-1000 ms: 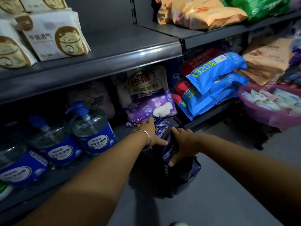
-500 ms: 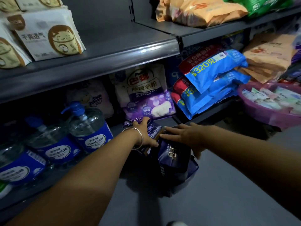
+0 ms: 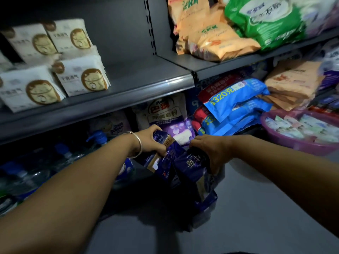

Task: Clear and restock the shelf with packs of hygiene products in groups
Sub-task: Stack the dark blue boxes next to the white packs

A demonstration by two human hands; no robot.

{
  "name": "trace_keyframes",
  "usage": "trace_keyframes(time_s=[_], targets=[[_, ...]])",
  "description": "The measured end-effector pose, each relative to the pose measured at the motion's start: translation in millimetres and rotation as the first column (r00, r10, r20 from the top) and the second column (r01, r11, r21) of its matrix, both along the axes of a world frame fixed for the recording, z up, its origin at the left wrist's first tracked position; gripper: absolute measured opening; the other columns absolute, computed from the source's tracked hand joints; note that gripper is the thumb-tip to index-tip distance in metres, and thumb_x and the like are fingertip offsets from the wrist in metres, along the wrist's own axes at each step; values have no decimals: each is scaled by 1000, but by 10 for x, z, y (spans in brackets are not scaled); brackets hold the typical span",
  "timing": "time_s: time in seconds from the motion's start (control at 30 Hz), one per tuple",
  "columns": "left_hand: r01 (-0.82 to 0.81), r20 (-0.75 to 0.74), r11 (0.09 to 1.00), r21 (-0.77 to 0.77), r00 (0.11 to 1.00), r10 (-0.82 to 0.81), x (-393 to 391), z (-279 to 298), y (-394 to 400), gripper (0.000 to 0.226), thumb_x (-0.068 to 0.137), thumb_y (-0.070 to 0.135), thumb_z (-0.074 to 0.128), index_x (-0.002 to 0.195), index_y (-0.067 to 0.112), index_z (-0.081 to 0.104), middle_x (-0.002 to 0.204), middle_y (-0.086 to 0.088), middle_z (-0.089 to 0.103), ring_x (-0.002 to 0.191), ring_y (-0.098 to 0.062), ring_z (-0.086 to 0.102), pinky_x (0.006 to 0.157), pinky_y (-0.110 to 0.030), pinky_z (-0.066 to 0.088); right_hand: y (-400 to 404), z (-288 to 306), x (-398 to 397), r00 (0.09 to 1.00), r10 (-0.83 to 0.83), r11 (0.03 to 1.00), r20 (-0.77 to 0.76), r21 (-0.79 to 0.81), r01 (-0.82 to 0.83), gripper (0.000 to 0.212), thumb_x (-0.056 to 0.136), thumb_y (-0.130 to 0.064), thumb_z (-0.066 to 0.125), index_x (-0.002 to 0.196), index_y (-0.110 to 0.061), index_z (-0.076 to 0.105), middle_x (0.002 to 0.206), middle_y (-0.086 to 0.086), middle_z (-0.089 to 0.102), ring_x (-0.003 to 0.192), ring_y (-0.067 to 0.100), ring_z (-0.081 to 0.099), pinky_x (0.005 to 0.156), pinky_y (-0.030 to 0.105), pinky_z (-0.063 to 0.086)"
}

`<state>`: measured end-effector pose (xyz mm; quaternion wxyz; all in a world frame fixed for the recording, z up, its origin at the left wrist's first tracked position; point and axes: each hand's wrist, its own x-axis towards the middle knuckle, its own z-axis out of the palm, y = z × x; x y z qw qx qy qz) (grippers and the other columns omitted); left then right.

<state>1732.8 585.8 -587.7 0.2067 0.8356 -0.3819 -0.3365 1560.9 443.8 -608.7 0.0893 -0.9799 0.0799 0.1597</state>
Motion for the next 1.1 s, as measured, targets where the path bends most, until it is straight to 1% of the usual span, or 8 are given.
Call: trace_keyframes(time_s=[0.23,0.37,0.47,0.63,0.77,0.87,0.97,1.1], targets=[[34,5,964,-265,999,-34,-108,1019,161,59,65,6,83,107,28,48,100,-4,63,86,-20,64,73,-35,55,14,1070,-237,987,-69,997,144,46,63,80,52,-2,86,122,-10,48,107,-2,43,100,15,48,82,25,43],[4,72,883,-470,997,34,-109,1500,192,58,68,11,81,112,23,46,92,4,60,75,-9,60,59,-19,50,-3,1644,-240,961,-154,987,230,89,136,77,53,4,84,121,-10,49,109,1,52,99,17,53,80,29,48],[-17,107,805,-593,989,99,-67,1745,163,58,69,19,82,114,23,45,92,6,59,74,-6,59,55,-16,46,-27,1949,-190,922,-199,980,332,95,177,70,54,6,82,116,-6,51,100,-1,53,93,17,53,72,28,47],[-18,158,673,-739,967,198,34,1902,-59,56,71,19,80,114,17,45,90,7,55,74,-2,53,55,-13,41,-171,2183,-48,853,-184,981,489,30,194,76,54,-1,85,121,-4,49,111,7,49,102,23,51,82,32,45],[-45,159,594,-803,945,286,140,1899,-368,55,71,17,81,112,16,44,94,3,54,77,-5,52,61,-16,43,-437,2230,42,786,-206,974,583,46,222,82,52,-7,87,125,-8,48,113,7,48,104,24,50,86,33,46],[-93,136,551,-829,923,360,286,1918,-603,56,68,16,81,109,18,43,104,-3,54,89,-17,55,73,-28,50,-633,2310,120,745,-243,966,621,85,245,84,54,-8,87,127,-8,47,114,6,48,103,24,51,87,36,48],[-158,133,573,-804,892,432,466,1951,-822,60,69,15,78,114,18,39,111,-7,50,92,-23,54,72,-29,50,-830,2410,251,716,-291,955,634,153,253,85,56,-9,86,130,-10,45,109,2,47,99,22,51,85,35,50],[-216,177,676,-705,869,462,741,1972,-1042,89,72,16,75,142,20,21,132,-10,40,109,-27,49,82,-29,42,-1090,2512,522,713,-308,951,630,173,257,87,54,-14,86,130,-11,44,117,4,49,107,24,50,92,41,49]])
